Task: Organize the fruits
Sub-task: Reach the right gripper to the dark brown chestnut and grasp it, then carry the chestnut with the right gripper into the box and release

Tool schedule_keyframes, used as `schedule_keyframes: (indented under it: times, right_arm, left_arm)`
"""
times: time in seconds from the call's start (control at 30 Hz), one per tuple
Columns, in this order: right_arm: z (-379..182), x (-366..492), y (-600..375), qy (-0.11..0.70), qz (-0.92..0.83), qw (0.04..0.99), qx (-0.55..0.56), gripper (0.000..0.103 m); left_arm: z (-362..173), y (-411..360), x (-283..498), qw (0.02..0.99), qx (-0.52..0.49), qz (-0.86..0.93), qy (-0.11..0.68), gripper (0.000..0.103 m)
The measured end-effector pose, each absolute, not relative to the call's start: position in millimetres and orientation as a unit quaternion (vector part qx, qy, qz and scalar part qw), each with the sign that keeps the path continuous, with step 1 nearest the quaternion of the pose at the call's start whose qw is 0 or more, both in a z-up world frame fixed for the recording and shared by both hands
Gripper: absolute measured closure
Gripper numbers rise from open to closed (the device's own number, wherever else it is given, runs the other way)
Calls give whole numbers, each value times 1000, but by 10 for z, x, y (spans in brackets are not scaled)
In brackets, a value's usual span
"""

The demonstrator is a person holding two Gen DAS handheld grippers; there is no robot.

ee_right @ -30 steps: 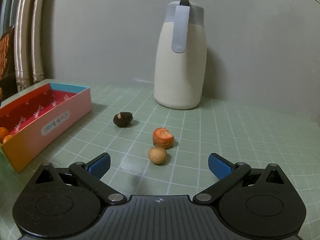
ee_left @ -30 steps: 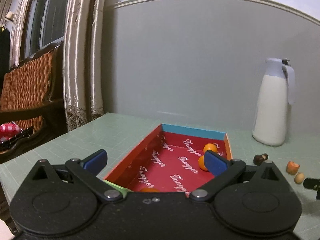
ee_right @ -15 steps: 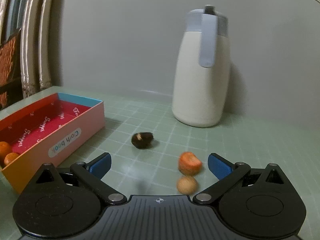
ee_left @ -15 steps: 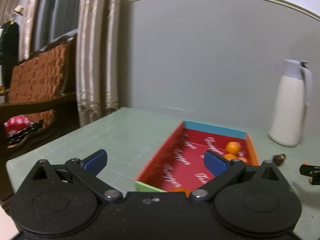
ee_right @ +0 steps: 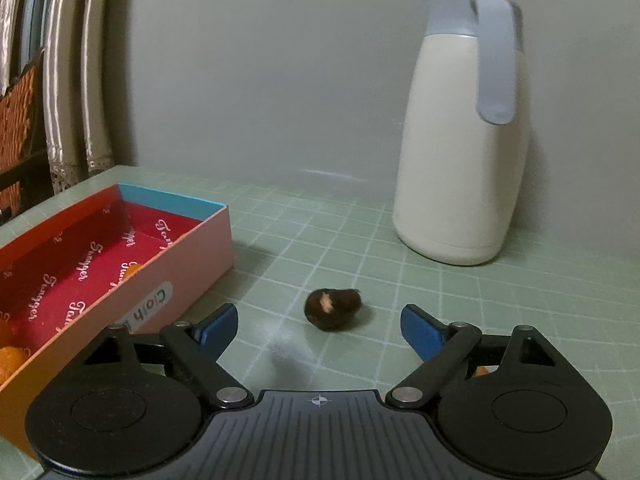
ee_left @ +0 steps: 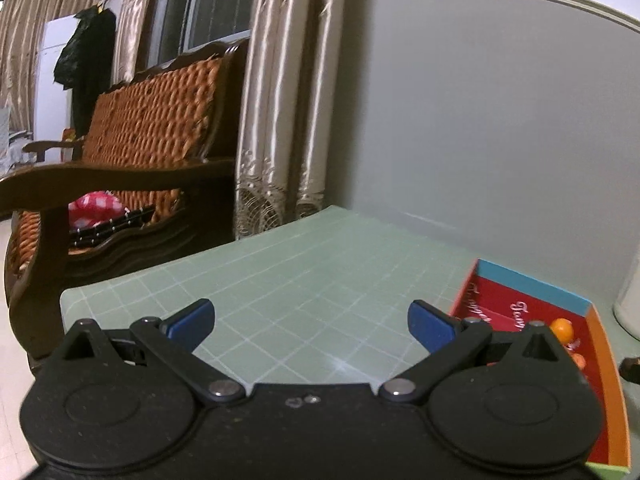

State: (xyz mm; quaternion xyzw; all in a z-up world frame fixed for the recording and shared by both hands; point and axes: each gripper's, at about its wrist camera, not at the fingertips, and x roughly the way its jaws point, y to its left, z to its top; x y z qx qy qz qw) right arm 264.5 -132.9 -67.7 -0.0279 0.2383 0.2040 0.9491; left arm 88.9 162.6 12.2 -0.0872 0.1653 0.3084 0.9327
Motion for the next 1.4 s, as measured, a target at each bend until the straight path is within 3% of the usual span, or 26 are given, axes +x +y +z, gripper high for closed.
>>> schedule_keyframes:
  times: [0.13, 0.23, 0.4, 0.47, 0.5, 0.53, 0.93, 1.4]
  right_arm:
    - [-714, 2796, -1255, 248, 203, 947, -31, 16]
    - [-741, 2904, -1235, 261, 204, 943, -31, 25]
    - [-788, 3040, -1215, 276, 196, 941, -31, 29]
    - [-814, 3083, -1209, 286, 195, 938, -32, 39]
    - [-821, 3102, -1223, 291, 199, 936, -25, 58]
    - [-812, 3116, -1245, 293, 202, 934, -14, 65]
    - [-514, 2646, -1202, 241, 230, 943, -1, 65]
    - [-282, 1927, -512, 183, 334, 925, -12, 65]
  left_arm:
    - [126, 1654, 897, 931, -77, 316, 167, 6]
    - [116, 1684, 885, 929, -76, 320, 168, 6]
    - [104, 1780, 852, 925, -85, 327, 173, 6]
    - [99, 1805, 847, 924, -86, 328, 175, 6]
    - [98, 1813, 844, 924, -84, 328, 176, 6]
    - [95, 1814, 839, 924, -84, 328, 177, 6]
    - [84, 1775, 756, 924, -69, 328, 182, 6]
    - [36, 1732, 608, 925, -20, 327, 191, 6]
